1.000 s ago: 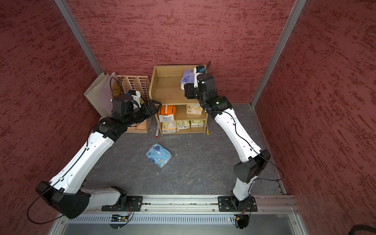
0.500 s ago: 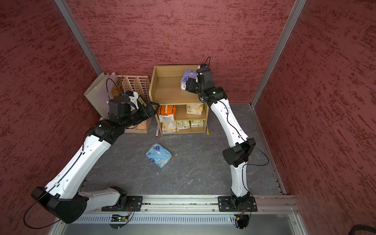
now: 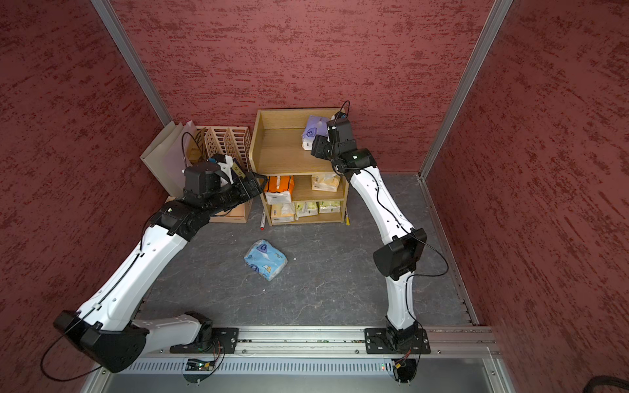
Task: Remove the tissue boxes from the shelf
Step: Pick up a box of tissues from the shelf.
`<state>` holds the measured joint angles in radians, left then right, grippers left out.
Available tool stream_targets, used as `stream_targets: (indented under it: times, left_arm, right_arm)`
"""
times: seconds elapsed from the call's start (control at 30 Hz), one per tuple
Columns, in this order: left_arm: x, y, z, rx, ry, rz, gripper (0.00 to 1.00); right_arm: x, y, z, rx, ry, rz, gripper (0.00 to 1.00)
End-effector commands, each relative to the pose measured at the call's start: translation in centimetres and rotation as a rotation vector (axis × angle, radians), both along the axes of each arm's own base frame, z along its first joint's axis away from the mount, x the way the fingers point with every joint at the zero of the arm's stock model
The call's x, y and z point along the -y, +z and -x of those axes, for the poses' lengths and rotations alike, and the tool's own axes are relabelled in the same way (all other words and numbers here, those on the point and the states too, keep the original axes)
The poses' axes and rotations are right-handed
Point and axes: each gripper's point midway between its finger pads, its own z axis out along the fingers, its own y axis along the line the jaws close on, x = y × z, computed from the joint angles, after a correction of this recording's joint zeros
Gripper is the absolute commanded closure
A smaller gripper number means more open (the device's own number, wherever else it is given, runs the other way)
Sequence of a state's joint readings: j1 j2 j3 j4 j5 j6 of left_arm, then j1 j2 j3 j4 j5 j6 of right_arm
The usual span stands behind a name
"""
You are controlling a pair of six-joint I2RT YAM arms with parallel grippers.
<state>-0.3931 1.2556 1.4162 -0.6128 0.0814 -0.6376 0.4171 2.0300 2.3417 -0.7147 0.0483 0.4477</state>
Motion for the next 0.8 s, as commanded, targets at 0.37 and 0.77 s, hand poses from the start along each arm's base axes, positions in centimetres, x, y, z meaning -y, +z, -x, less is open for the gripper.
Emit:
stream_targets:
  times: [0.37, 0.77]
  left_arm:
    - [-1.0, 0.8, 1.1, 0.027, 0.017, -0.033, 0.00]
    - [-0.9, 0.6, 1.3, 0.014, 0.017, -0.022, 0.00]
  right_arm:
    - [-2.3, 0.8, -1.5, 0.121, 0.124, 0.008, 0.68]
    - [-2.3, 1.9, 0.9, 0.118, 0.175, 0.009, 1.00]
